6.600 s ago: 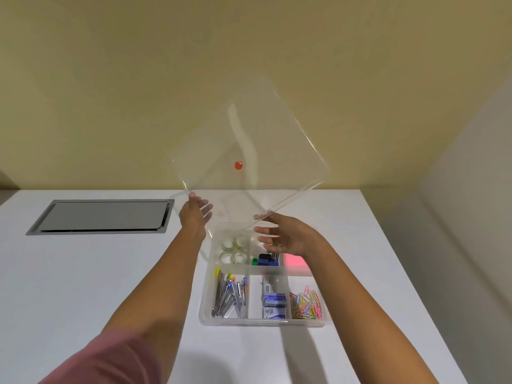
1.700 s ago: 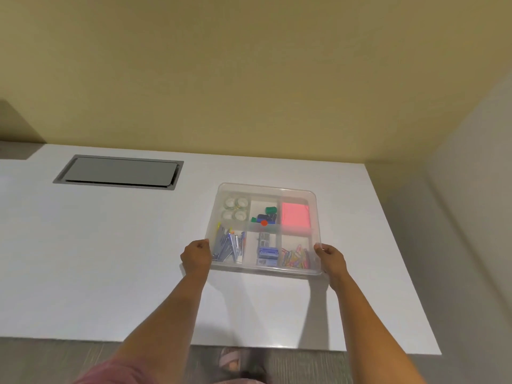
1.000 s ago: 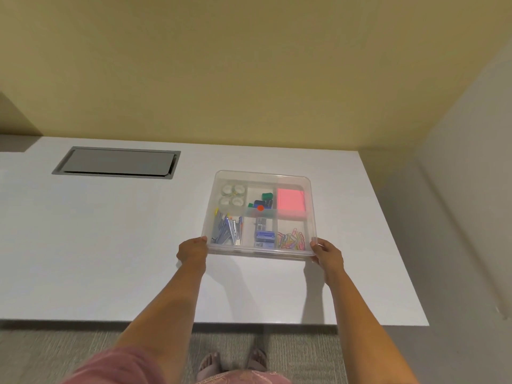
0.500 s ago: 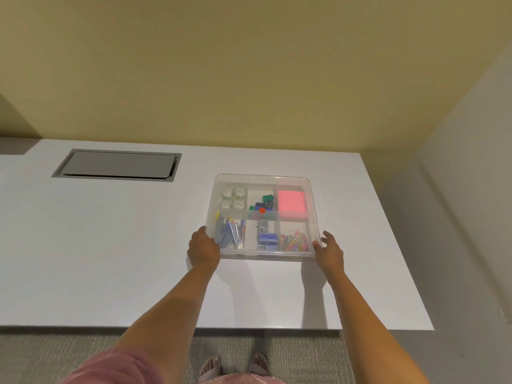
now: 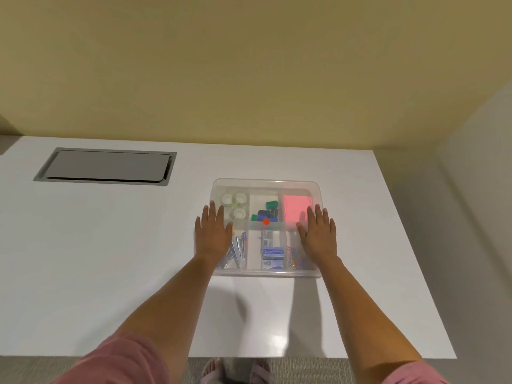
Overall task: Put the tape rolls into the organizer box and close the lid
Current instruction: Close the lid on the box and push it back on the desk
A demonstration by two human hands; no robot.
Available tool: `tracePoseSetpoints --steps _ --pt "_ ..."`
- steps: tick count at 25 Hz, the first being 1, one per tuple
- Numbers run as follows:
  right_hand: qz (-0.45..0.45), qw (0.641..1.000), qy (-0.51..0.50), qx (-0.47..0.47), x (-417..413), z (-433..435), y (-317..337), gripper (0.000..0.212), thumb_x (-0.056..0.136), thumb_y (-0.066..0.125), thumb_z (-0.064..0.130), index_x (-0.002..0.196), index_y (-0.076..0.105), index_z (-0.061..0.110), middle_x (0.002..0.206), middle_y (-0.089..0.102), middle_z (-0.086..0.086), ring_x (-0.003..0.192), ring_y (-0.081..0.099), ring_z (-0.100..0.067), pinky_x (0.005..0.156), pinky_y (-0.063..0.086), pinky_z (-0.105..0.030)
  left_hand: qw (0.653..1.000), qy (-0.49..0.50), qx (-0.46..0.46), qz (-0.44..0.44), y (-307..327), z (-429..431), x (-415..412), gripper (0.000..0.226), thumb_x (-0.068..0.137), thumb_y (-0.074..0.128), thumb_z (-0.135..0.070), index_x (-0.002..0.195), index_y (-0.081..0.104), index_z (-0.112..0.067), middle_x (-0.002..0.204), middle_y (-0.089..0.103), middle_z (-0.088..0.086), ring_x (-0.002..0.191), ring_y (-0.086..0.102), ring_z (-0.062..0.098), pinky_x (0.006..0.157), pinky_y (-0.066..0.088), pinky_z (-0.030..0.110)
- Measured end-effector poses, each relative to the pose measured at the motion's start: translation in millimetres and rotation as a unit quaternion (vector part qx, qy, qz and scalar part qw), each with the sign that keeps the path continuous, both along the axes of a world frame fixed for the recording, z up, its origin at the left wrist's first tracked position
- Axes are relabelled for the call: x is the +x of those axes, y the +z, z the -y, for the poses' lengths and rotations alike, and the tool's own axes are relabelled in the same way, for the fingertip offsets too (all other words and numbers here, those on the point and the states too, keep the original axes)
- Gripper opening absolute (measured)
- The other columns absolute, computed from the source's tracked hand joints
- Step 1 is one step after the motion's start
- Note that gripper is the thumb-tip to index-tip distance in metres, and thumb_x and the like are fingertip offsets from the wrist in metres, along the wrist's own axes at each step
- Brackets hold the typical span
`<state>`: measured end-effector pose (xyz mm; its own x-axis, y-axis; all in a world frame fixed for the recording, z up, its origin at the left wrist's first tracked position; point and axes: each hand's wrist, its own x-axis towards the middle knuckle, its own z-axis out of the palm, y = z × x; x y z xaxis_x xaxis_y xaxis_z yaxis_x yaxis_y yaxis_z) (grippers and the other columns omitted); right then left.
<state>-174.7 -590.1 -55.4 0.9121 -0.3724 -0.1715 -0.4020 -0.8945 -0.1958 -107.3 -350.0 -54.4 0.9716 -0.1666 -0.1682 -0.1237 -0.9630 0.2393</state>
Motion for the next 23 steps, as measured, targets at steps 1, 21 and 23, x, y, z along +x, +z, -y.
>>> tracePoseSetpoints --steps 1,21,23 --pt "0.001 1.0 0.001 0.003 9.9 2.5 -1.2 0.059 0.103 0.025 0.041 0.154 0.011 0.014 0.163 0.006 -0.007 0.151 0.003 -0.025 0.124 0.006 -0.042 1.0 -0.007 -0.001 -0.001 -1.3 2.7 10.0 0.054 0.104 0.029 -0.037 0.152 0.017 -0.015 0.163 0.007 0.009 0.151 0.008 0.025 0.122 0.012 0.042" --pt "0.048 0.998 0.018 -0.048 86.3 10.5 -30.4 0.056 0.1 0.015 0.046 0.153 0.011 0.029 0.163 0.008 0.0 0.152 0.004 -0.025 0.121 0.0 -0.04 0.989 -0.048 -0.024 0.136 -22.7 31.9 70.5 0.051 0.097 0.047 -0.034 0.146 0.038 -0.021 0.153 0.036 0.017 0.142 0.034 0.036 0.114 0.034 0.048" --pt "0.063 0.997 0.013 -0.044 85.8 9.2 -28.8 0.06 0.096 0.011 0.048 0.152 0.017 0.029 0.162 0.015 0.0 0.151 0.008 -0.025 0.121 0.003 -0.04 0.991 -0.042 -0.03 0.121 -21.4 33.5 71.9 0.052 0.097 0.049 -0.035 0.146 0.038 -0.022 0.153 0.036 0.016 0.142 0.034 0.035 0.114 0.033 0.048"
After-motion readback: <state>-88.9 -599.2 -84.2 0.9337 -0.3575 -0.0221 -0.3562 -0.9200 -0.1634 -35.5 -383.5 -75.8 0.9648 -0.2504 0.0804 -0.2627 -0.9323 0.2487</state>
